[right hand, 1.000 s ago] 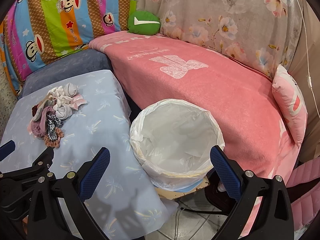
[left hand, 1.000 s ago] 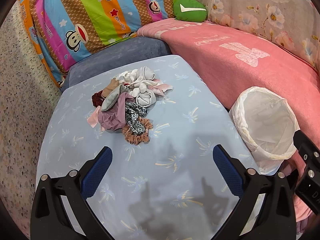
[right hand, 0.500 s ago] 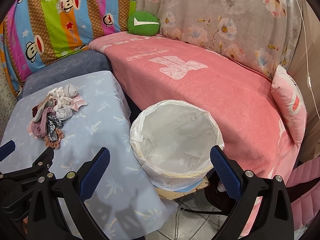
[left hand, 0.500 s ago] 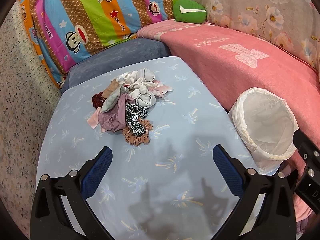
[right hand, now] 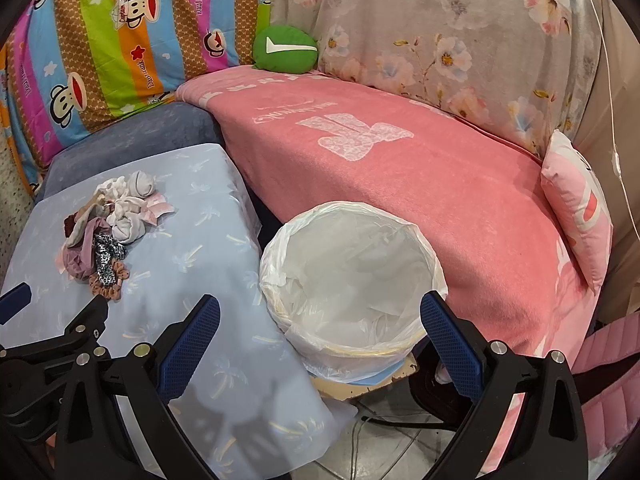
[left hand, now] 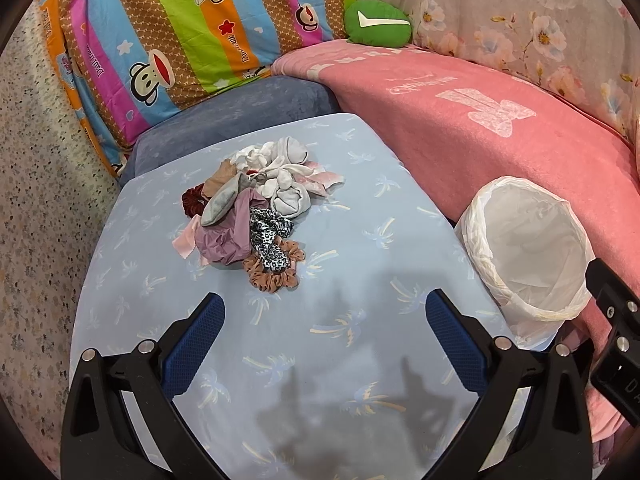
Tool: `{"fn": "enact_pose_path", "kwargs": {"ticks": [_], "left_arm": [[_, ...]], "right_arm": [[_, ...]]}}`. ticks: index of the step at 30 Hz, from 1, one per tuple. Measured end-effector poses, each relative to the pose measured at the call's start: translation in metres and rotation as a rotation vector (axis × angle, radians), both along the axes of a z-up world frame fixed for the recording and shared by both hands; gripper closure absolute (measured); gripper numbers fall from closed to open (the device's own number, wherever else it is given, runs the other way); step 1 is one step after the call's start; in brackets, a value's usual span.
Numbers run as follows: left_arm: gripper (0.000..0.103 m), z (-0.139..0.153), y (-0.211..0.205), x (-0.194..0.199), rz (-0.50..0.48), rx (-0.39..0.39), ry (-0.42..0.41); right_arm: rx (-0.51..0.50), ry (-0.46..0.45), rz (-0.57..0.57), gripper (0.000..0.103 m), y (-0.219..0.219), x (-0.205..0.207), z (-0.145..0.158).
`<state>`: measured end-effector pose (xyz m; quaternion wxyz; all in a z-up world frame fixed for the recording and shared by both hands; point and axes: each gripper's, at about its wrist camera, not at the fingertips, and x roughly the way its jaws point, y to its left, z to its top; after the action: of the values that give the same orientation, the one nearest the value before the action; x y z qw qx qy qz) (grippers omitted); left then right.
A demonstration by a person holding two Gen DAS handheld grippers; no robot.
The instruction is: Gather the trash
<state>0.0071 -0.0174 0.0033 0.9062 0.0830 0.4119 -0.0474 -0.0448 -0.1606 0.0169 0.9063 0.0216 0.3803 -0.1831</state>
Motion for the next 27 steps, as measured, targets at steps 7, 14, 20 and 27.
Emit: {"fn": "enact_pose_path", "kwargs": {"ticks": [7, 14, 20, 27], "left_arm": [[0.007, -0.002, 0.006, 0.001, -0.013, -0.034, 0.015], [0.007, -0.003, 0.013, 0.005, -0.016, -0.058, 0.023], [0.007, -0.008, 0.022, 0.010, -0.007, -0.073, 0.035], [0.007, -0.013, 0.041, 0.022, 0.010, -0.092, 0.029]], "right_arm": [[-0.009, -0.004, 0.002, 0.005, 0.004, 0.001, 0.000], [-0.012, -0.004, 0.001, 0.005, 0.006, 0.002, 0.001], [-0.019, -0.014, 0.001, 0.005, 0.014, 0.010, 0.003], [-0.010, -0.040, 0.004, 0.005, 0.024, 0.018, 0.002]]}}
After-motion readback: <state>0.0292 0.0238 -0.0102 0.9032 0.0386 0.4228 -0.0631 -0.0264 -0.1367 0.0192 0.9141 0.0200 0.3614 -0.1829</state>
